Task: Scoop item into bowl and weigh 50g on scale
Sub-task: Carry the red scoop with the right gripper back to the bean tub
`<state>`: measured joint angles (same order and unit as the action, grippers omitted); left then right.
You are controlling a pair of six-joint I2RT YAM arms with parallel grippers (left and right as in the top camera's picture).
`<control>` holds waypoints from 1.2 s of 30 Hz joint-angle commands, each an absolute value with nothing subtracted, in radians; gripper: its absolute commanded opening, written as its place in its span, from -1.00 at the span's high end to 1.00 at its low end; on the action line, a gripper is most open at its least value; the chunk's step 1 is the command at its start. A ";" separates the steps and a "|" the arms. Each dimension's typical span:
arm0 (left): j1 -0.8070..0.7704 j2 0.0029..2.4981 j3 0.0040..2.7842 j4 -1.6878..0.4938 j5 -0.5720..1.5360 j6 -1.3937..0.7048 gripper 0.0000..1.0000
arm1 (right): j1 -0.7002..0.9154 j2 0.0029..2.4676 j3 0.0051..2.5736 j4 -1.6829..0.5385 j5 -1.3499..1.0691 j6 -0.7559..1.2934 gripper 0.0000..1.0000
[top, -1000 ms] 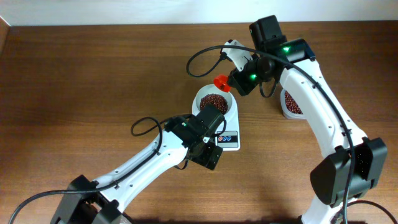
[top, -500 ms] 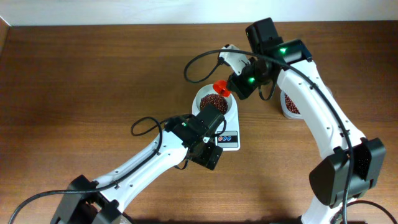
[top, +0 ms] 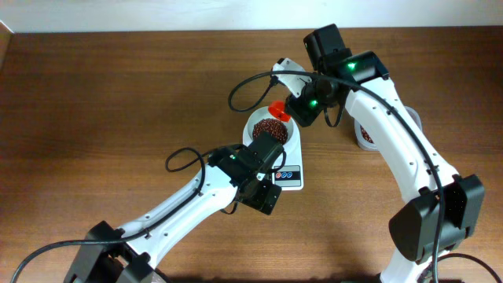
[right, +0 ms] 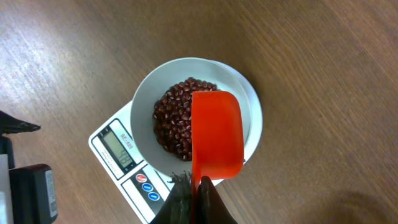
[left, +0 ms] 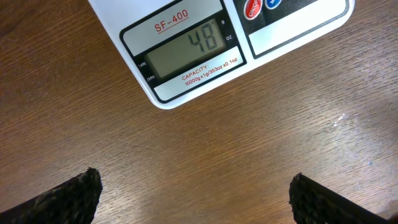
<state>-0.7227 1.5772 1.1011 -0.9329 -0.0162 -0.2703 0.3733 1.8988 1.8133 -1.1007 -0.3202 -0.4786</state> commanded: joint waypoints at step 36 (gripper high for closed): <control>-0.726 1.567 1.095 -0.932 -0.026 -0.269 -0.98 | -0.188 1.871 1.835 -1.139 -0.650 -0.174 0.92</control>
